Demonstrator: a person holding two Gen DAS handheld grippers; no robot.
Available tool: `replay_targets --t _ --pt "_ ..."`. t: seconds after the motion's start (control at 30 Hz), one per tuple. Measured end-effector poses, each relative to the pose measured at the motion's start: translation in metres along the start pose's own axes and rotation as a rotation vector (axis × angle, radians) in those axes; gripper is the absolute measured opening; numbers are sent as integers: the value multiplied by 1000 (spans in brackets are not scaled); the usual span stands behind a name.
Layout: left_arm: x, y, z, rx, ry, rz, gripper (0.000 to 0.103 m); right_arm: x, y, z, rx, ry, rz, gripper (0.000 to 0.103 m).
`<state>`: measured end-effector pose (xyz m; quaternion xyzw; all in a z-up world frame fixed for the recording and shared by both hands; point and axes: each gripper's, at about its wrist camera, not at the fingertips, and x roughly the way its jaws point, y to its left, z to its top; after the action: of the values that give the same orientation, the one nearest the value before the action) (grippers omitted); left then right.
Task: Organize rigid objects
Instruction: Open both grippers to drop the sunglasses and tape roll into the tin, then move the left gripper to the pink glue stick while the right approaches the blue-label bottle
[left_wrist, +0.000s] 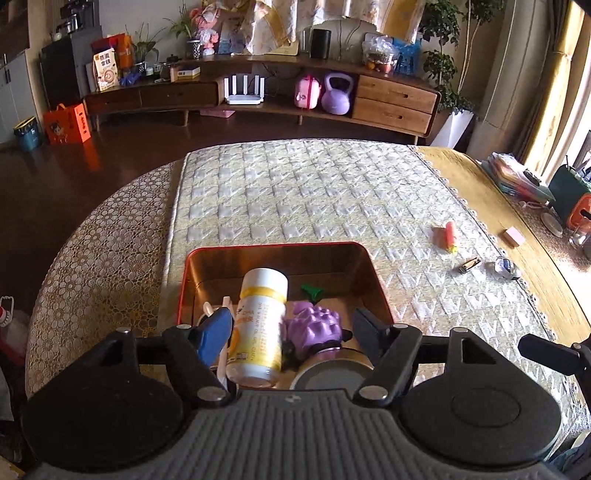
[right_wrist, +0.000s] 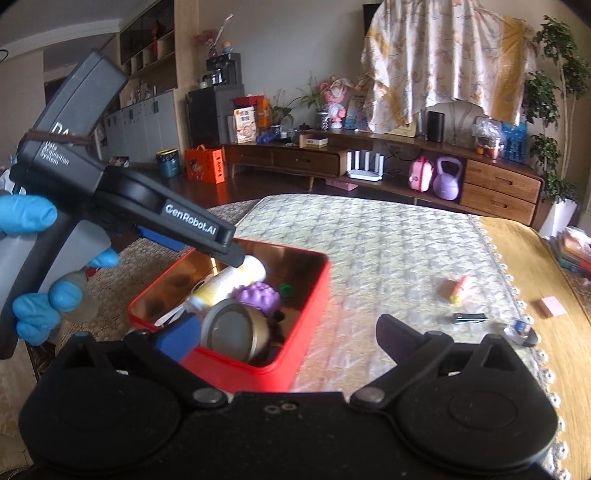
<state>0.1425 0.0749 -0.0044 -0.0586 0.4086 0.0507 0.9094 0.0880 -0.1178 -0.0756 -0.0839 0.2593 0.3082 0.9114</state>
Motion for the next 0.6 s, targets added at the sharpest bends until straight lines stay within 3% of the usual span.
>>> replay_targets --t 0.27,0.37,0.6 --pt "3 -42 5 37 -7 -45 72 -29 -46 -8 62 -42 -86 102" --pt "6 -63 8 69 -9 -54 82 -34 -62 -11 72 -46 -110 102" --pt "20 -108 22 129 -4 -107 83 -37 -101 -21 75 -34 -169 102"
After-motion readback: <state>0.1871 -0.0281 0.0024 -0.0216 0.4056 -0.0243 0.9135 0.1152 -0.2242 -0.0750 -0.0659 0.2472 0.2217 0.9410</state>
